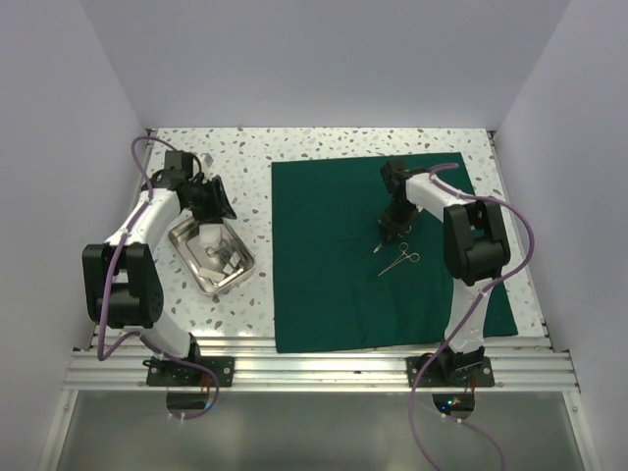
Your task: Prepare the surgical pack
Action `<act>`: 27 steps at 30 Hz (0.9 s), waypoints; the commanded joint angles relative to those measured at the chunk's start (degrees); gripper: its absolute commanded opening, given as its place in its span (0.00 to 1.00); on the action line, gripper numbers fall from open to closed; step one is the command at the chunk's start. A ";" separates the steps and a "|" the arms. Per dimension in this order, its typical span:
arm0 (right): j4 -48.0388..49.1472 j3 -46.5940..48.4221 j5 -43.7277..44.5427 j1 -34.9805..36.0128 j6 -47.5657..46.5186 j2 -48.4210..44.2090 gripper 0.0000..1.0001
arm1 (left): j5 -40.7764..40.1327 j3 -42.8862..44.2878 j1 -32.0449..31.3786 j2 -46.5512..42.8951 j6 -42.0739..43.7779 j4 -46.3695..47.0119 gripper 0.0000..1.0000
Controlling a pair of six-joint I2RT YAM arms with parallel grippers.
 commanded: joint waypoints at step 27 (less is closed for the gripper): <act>7.96 22.94 -26.57 22.11 -31.21 -3.36 0.00 | 31.93 -9.62 -10.72 -3.47 -23.38 36.61 0.71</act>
